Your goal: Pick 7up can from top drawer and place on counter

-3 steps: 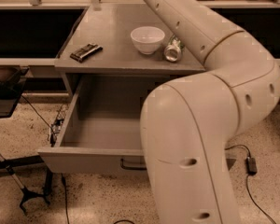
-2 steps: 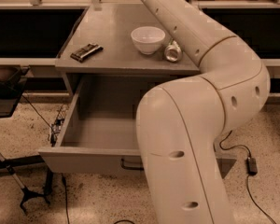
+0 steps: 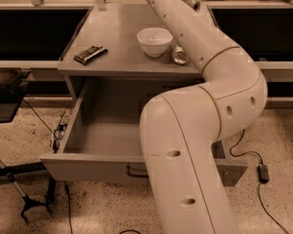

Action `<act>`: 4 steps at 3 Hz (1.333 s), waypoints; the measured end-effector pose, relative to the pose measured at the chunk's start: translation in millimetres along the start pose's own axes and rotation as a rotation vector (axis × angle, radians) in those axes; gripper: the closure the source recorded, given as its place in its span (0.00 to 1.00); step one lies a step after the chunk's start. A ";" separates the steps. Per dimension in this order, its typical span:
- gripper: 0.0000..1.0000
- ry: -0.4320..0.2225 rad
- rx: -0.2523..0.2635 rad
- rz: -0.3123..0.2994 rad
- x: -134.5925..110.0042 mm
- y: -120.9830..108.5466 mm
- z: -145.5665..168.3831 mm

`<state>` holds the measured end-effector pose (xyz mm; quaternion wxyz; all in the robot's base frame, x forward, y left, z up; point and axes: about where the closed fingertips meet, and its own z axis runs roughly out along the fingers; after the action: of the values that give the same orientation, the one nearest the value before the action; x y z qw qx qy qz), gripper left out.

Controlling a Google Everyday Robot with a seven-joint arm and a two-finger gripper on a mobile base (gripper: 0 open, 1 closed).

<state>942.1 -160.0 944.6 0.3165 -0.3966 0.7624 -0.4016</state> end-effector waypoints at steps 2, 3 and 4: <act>0.37 0.000 -0.014 0.003 4.5 1.7 10.0; 0.14 0.001 -0.013 0.009 7.0 -0.8 10.8; 0.00 0.002 -0.009 0.012 9.1 -4.5 10.1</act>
Offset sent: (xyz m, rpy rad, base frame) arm 0.0197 -0.0106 0.0039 0.0176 0.0071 0.0017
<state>947.4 -173.0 942.2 0.3164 -0.3930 0.7670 -0.3965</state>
